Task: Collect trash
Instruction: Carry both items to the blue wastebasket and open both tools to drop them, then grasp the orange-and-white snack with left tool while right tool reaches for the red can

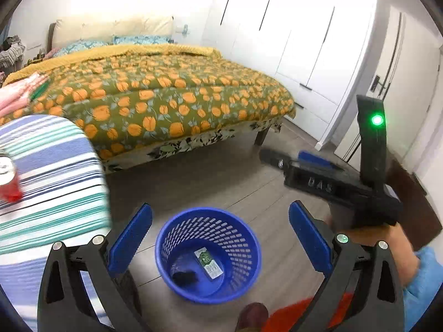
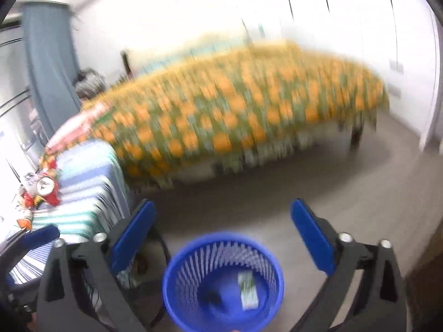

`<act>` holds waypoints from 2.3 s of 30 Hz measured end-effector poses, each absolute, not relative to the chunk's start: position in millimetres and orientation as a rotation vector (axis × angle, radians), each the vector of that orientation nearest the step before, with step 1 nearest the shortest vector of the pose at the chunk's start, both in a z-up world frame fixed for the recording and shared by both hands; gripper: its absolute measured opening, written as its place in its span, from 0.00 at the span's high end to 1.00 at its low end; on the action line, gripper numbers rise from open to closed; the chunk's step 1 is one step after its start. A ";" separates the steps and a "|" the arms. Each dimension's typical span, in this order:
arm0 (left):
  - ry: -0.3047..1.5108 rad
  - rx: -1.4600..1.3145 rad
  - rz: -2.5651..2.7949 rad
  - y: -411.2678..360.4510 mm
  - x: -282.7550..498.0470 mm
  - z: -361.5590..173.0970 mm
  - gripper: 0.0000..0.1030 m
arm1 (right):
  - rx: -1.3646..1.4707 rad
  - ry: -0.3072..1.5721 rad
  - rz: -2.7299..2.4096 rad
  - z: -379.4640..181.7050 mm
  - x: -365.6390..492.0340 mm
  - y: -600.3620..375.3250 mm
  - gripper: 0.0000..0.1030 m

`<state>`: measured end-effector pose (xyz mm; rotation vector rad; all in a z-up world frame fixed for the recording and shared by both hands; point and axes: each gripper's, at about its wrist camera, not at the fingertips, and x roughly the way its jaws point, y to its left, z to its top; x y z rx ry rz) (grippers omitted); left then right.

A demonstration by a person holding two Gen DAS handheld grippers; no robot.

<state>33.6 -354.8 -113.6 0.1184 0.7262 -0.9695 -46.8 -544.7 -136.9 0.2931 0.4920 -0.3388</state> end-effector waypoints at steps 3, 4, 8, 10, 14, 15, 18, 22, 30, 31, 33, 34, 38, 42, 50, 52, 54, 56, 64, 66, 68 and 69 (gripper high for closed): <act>0.740 0.153 -0.883 -319.6 24.1 -108.4 0.05 | 0.282 0.460 -0.309 -126.8 -48.8 -523.9 0.04; 0.745 0.141 -0.857 -302.6 23.0 -110.6 0.05 | 0.290 0.476 -0.292 -128.4 -45.8 -518.6 0.04; 0.810 0.089 -0.736 -231.3 29.4 -128.0 0.05 | 0.283 0.526 -0.197 -134.8 -33.5 -475.1 0.04; 0.828 0.086 -0.670 -200.9 33.9 -136.8 0.05 | 0.219 0.548 -0.165 -136.8 -24.3 -436.0 0.04; 0.854 0.120 -0.477 -132.3 45.5 -148.0 0.05 | 0.123 0.614 -0.076 -143.7 -4.0 -359.6 0.04; 0.859 0.115 -0.448 -119.8 49.7 -148.7 0.05 | 0.107 0.642 -0.044 -146.7 4.5 -337.7 0.04; 0.868 0.082 -0.343 -76.8 61.2 -148.0 0.05 | 0.098 0.706 0.019 -155.4 23.4 -298.6 0.04; 0.861 0.035 -0.259 -37.9 73.8 -142.5 0.05 | 0.063 0.815 0.037 -169.0 62.3 -261.0 0.04; 0.880 -0.041 -0.234 -29.0 117.3 -136.7 0.05 | -0.027 0.897 0.016 -188.6 108.0 -230.4 0.04; 0.878 -0.038 -0.238 -34.2 125.4 -135.2 0.05 | -0.018 0.895 0.014 -189.5 109.0 -230.7 0.04; 0.877 -0.024 -0.240 -46.5 141.1 -134.6 0.05 | -0.014 0.891 0.012 -190.7 110.3 -230.7 0.05; 0.881 -0.020 -0.236 -50.7 148.0 -135.6 0.05 | -0.018 0.890 0.012 -190.2 109.9 -230.5 0.05; 0.892 -0.015 -0.224 -71.0 175.7 -138.9 0.05 | -0.020 0.889 0.012 -189.4 111.8 -229.8 0.05; 0.927 0.031 -0.137 -72.7 194.1 -153.3 0.05 | -0.015 0.887 0.014 -189.2 108.8 -228.7 0.05; 0.921 0.049 -0.126 -8.0 175.8 -149.6 0.05 | -0.017 0.885 0.012 -188.4 108.6 -228.5 0.05; 0.920 0.042 -0.154 8.3 170.6 -147.9 0.05 | -0.021 0.882 0.008 -187.6 108.0 -228.1 0.05; 0.921 0.031 -0.201 13.6 168.6 -146.2 0.05 | -0.028 0.879 0.004 -186.8 108.2 -227.5 0.05; 0.913 0.031 -0.251 8.8 166.8 -144.2 0.05 | -0.034 0.877 0.002 -187.2 107.3 -226.7 0.05; 0.914 0.135 -0.194 -29.2 200.0 -156.2 0.05 | -0.013 0.883 0.008 -188.7 107.3 -227.9 0.05; 0.937 0.119 -0.177 -27.2 209.9 -160.2 0.05 | -0.015 0.882 0.005 -188.8 107.1 -227.3 0.05; 0.954 0.111 -0.180 -24.4 214.7 -161.9 0.05 | -0.014 0.882 0.005 -188.6 107.5 -229.0 0.05; 0.951 0.114 -0.185 -23.5 214.5 -161.3 0.07 | -0.014 0.882 0.006 -188.8 107.2 -228.8 0.05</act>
